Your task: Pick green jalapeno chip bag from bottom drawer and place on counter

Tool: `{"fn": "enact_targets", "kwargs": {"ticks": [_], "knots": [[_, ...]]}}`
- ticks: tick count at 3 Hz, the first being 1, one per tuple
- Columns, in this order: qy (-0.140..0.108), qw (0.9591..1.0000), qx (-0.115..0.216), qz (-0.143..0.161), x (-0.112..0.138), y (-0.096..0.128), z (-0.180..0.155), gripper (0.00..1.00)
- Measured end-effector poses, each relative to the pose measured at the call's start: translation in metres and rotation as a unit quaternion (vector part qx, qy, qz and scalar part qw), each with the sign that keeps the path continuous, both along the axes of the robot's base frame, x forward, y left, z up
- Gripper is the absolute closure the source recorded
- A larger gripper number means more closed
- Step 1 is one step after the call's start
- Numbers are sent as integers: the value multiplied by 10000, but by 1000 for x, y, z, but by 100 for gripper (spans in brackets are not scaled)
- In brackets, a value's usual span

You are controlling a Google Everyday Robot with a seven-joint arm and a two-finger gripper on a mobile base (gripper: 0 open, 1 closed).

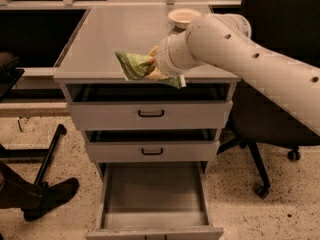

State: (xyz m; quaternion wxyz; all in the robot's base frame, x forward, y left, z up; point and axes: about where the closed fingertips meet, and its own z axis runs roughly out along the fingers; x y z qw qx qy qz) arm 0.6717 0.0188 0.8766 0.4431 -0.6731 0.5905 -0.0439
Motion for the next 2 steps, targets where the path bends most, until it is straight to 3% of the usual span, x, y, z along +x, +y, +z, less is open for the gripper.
{"fn": "enact_targets", "kwargs": {"ticks": [1, 2], "knots": [[0, 10000, 0, 0, 0, 0, 0, 100], [-76, 10000, -34, 33, 21, 5, 4, 100]]}}
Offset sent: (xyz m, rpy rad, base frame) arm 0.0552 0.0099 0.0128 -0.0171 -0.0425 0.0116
